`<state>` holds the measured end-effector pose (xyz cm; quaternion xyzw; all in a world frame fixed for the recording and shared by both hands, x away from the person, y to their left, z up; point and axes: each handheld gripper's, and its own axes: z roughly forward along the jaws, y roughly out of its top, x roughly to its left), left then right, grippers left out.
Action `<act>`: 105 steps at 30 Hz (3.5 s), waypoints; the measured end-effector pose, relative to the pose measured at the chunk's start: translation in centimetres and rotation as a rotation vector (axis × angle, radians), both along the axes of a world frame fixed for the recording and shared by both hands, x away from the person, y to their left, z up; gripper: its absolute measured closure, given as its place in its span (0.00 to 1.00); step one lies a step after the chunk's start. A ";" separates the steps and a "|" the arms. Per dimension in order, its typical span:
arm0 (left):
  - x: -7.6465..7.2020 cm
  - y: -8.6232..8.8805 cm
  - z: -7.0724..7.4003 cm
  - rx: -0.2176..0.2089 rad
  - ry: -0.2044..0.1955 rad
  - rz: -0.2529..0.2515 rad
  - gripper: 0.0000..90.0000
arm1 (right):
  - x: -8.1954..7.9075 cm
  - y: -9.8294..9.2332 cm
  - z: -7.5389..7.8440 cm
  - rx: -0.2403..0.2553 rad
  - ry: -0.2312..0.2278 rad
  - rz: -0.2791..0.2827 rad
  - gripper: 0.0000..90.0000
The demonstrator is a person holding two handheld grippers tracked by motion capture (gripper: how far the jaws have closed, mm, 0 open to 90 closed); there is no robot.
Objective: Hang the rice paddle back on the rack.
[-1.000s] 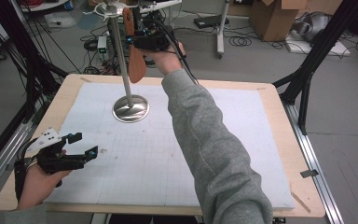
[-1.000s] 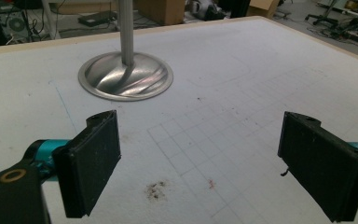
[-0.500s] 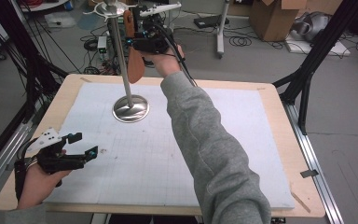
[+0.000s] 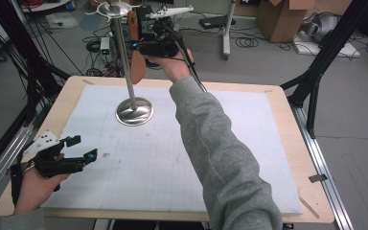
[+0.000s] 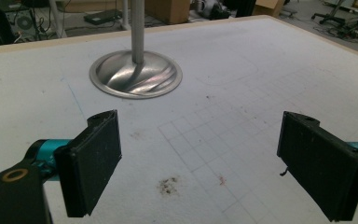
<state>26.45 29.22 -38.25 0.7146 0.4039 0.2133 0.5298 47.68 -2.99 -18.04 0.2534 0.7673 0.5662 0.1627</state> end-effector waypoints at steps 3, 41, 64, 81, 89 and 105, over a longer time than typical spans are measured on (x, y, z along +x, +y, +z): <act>0.1 0.1 0.2 -0.004 -0.006 0.004 0.15 | -0.1 -0.6 -0.2 0.007 -0.002 0.001 0.43; 1.8 -3.0 -0.2 -0.032 -0.014 -0.061 0.15 | -3.6 -7.4 -3.8 0.006 -0.016 0.059 0.12; 1.8 -3.2 0.0 -0.067 -0.049 -0.044 0.11 | -5.8 -11.1 -7.8 0.034 -0.029 0.054 0.12; 1.7 -3.3 0.4 -0.060 -0.057 -0.054 0.11 | -8.3 -14.0 -10.5 0.021 -0.043 0.001 0.12; 1.7 -3.4 0.2 -0.058 -0.051 -0.055 0.11 | -8.9 -15.6 -11.9 0.051 -0.031 -0.026 0.12; 1.7 -3.3 0.2 -0.055 -0.056 -0.049 0.11 | -10.8 -18.2 -13.7 0.049 -0.050 -0.064 0.12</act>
